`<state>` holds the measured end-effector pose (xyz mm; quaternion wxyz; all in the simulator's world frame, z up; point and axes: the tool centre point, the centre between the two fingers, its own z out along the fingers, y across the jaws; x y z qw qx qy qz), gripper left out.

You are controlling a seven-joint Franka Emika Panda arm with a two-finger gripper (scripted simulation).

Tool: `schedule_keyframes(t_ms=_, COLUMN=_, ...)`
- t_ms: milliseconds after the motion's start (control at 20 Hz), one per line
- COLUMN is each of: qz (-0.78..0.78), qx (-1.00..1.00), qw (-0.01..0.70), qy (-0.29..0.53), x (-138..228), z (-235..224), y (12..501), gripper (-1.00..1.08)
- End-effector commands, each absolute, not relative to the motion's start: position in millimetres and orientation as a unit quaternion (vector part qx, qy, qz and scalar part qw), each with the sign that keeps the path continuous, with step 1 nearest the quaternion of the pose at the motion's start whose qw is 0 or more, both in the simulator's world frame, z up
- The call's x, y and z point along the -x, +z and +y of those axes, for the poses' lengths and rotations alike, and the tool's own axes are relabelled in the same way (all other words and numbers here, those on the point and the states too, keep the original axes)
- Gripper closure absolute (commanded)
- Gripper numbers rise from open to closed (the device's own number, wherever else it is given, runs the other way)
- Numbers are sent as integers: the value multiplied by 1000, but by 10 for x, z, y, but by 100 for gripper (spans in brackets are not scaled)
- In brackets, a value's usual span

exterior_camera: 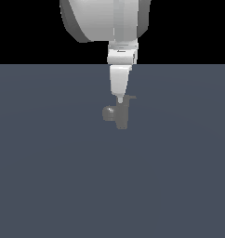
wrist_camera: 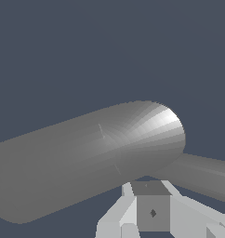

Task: Turn on the faucet by rotating a designated handle.

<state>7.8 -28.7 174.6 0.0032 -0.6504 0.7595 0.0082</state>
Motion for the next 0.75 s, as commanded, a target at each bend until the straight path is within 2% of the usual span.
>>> schedule_keyframes(t_ms=0, qz=771, qx=637, qw=3, qy=2, x=-137, z=-603, y=1735, gripper=108)
schedule_keyframes(t_ms=700, qz=778, qx=628, qw=0, qy=0, x=-273, z=-1174, y=1728, gripper=108)
